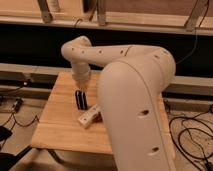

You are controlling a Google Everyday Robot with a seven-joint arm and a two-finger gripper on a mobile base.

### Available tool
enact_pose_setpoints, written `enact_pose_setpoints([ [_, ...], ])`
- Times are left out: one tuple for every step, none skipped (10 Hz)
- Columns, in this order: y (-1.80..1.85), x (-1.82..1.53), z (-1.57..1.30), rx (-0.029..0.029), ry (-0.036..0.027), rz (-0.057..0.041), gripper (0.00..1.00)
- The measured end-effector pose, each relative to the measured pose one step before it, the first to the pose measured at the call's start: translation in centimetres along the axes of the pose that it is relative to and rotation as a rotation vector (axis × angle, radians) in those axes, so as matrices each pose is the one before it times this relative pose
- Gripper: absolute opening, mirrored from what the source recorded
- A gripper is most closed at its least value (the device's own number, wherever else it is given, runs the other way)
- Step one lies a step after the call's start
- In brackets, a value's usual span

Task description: Knock the eraser over

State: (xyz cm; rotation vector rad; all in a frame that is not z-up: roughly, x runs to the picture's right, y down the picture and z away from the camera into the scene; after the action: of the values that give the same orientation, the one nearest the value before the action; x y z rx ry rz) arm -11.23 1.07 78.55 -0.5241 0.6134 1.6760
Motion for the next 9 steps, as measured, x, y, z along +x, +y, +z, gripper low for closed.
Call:
enact_pose_setpoints([
  [-0.571,1.441,-0.184,-0.00561,0.01424,0.01166,0.00],
  [-0.441,1.291,0.105,-0.00296,0.01697,0.00344,0.00],
  [-0.309,1.027,0.177,0.00267,0.01621,-0.00215,0.00],
  [-0.057,1.006,0.551,0.00396,0.02003,-0.00840,0.00],
  [0.569,1.314,1.050,0.00081,0.03311,-0.02253,0.00],
  [0.428,0.606,0.673,0.00493,0.01742,-0.01602,0.00],
  [0.028,-0.039,-0.127,-0.00215,-0.00197,-0.00097,0.00],
  [-0.279,-0.101,-0.030,0.00093,-0.00024,0.00417,0.00],
  [0.058,0.018,0.011,-0.00028,0.00017,-0.00088,0.00],
])
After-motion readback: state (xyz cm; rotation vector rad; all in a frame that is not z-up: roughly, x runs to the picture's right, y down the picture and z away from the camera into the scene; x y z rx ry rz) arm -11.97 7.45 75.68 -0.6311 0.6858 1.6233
